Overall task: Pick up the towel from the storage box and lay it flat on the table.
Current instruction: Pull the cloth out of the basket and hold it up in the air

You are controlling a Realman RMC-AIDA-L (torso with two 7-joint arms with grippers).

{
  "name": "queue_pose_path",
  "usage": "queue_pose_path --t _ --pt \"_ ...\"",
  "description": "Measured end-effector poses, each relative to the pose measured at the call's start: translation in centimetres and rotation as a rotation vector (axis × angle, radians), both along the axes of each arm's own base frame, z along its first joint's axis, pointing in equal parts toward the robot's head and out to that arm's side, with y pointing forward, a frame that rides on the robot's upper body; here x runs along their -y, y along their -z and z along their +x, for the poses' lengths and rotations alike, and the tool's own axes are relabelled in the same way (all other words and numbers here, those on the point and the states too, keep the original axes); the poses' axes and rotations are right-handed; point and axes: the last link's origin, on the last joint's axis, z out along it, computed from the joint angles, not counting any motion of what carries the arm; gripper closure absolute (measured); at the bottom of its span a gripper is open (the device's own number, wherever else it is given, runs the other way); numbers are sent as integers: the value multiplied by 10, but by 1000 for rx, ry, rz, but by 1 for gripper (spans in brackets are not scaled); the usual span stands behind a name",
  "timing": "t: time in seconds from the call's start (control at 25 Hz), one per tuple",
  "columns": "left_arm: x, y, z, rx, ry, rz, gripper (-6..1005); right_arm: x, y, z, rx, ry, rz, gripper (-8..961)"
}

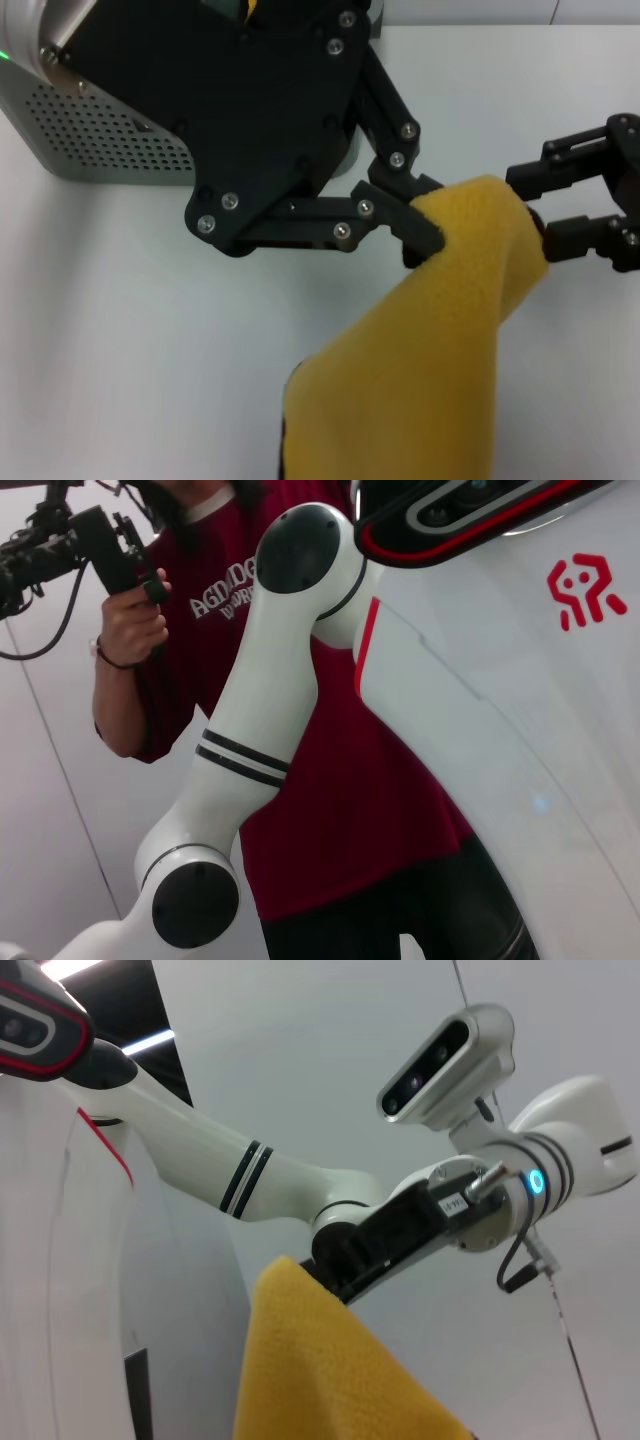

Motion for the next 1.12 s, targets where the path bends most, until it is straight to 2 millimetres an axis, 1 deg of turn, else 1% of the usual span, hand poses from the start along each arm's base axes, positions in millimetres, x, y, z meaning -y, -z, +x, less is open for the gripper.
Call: queue_pose_path --t 0.16,0.4,0.68,0.92,1.12 --pt "0 -3 6 11 12 9 969 3 3 -1 -1 -11 -20 531" --pt "-1 -5 7 15 8 19 969 7 10 -3 17 -30 -62 569" --pt "-2 -5 3 12 -6 23 968 8 10 -6 3 -22 -79 612" --pt "-3 -1 -3 -19 -29 24 967 11 13 -12 -14 -53 -109 650" --pt "-4 1 -10 -21 -65 41 967 11 11 -10 -55 -41 -66 681"
